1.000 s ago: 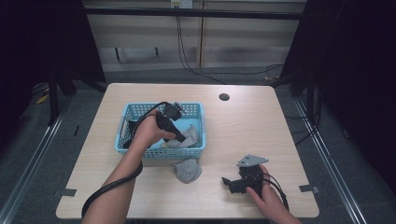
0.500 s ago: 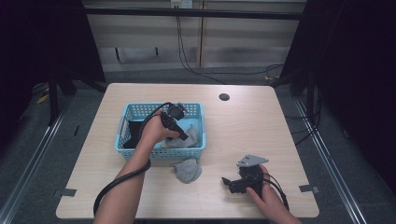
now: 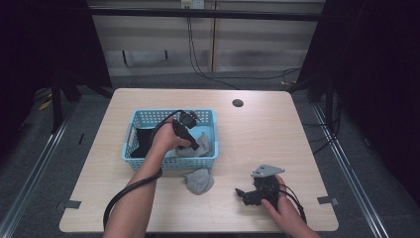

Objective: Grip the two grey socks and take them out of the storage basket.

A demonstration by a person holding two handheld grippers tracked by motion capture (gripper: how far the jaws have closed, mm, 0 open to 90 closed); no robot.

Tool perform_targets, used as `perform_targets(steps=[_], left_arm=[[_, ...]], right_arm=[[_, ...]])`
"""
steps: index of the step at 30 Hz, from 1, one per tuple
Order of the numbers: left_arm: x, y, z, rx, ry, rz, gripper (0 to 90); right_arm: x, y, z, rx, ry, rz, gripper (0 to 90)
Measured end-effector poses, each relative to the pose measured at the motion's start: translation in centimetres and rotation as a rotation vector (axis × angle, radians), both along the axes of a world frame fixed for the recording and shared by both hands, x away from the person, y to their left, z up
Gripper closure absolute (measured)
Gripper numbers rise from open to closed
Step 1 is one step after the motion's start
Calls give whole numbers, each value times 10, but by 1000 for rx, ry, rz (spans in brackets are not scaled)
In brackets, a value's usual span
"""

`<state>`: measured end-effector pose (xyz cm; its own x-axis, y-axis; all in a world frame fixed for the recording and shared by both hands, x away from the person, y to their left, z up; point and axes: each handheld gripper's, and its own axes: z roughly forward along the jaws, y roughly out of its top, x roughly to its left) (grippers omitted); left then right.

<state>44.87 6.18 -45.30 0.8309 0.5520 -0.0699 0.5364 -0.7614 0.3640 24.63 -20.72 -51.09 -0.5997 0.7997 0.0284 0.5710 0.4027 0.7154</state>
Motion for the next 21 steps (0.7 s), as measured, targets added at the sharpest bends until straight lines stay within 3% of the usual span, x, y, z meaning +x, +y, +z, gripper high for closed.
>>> perform_targets(steps=[8,13,15,21], left_arm=[[3,-2,-7,17,29,0,337],[3,-2,-10,24,27,11,389],[2,-2,-12,24,31,17,427],[0,-8,-11,103,37,16,614]], right_arm=[[0,0,0,1,1,0,83],[0,0,0,1,-1,1,83],[0,0,0,0,1,0,83],[0,0,0,0,1,0,83]])
